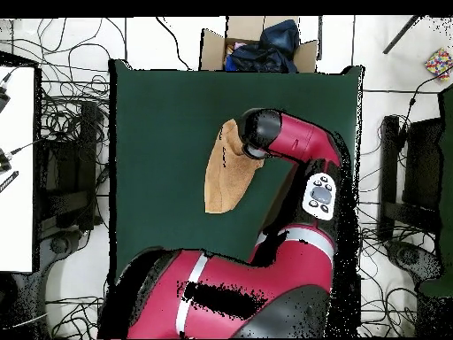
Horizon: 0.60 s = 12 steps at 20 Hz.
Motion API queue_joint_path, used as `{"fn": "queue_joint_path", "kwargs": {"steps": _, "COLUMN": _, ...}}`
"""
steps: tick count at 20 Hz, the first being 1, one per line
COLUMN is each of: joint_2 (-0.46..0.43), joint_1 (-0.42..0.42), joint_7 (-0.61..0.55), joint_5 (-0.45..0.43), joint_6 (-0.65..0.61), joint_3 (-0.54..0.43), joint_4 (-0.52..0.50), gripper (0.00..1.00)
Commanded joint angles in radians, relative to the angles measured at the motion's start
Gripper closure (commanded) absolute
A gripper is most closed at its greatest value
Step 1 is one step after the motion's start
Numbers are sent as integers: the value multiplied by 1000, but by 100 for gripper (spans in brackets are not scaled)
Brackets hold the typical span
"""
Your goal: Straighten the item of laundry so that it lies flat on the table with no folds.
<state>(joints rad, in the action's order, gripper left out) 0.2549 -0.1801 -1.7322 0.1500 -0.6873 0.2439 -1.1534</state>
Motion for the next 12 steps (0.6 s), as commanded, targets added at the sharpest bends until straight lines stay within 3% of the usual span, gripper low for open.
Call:
{"fn": "queue_joint_path", "kwargs": {"steps": 1, "joint_2": -17, "joint_1": -19, "joint_7": -251, "joint_5": 39, "joint_6": 18, "joint_3": -25, "joint_4": -65, "gripper": 0}}
{"fn": "queue_joint_path", "kwargs": {"steps": 12, "joint_2": 3, "joint_1": -38, "joint_7": -228, "joint_5": 27, "joint_6": -18, "joint_3": -13, "joint_4": -53, "gripper": 0}}
